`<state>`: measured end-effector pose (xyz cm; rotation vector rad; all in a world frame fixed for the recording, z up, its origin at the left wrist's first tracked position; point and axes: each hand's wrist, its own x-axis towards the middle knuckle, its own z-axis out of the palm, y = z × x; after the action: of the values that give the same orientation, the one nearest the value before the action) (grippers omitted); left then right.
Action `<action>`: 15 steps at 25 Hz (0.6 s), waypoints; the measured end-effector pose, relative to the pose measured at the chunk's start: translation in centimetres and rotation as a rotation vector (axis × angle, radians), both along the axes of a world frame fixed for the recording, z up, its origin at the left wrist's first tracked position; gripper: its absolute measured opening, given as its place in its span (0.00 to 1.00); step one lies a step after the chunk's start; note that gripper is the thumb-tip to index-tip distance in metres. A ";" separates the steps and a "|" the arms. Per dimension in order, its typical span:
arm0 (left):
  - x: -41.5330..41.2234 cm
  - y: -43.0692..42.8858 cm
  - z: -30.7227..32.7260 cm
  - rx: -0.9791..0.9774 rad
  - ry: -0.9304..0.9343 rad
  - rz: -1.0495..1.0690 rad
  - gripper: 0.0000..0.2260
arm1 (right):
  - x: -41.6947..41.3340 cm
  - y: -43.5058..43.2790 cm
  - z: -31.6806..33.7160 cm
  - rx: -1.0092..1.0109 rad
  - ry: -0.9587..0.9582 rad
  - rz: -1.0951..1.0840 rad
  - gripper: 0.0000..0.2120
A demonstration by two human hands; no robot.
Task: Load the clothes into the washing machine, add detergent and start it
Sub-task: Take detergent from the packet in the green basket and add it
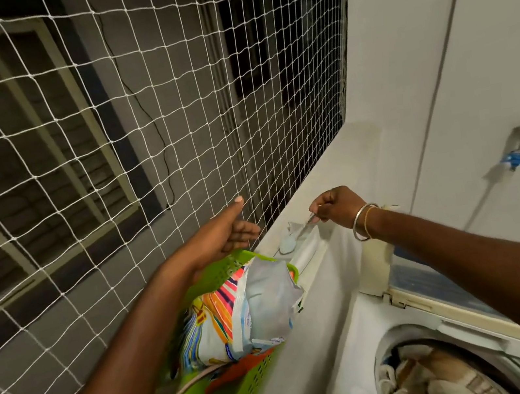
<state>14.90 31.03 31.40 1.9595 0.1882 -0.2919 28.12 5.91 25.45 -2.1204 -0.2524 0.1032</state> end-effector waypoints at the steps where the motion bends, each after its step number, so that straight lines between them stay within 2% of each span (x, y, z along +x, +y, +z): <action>1: 0.0 0.1 -0.1 0.003 0.001 0.000 0.34 | -0.2 0.2 0.1 -0.028 -0.025 0.017 0.09; 5: -0.1 -0.1 -0.1 -0.009 0.006 -0.001 0.34 | -0.7 -0.4 0.7 -0.171 -0.285 0.058 0.13; 9: -0.7 -0.7 0.1 -0.006 -0.005 -0.012 0.33 | -0.9 -1.8 1.1 -0.133 -0.451 0.059 0.13; 12: -1.1 -1.0 0.2 -0.007 -0.012 -0.022 0.33 | -1.4 -2.3 1.5 -0.030 -0.458 0.004 0.10; 15: -1.7 -1.4 0.4 -0.011 -0.012 -0.007 0.33 | -2.7 -2.4 2.6 0.278 -0.275 -0.052 0.09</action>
<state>13.19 29.64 31.79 1.9509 0.1719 -0.2853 25.39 3.52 28.10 -1.8588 -0.3524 -0.2430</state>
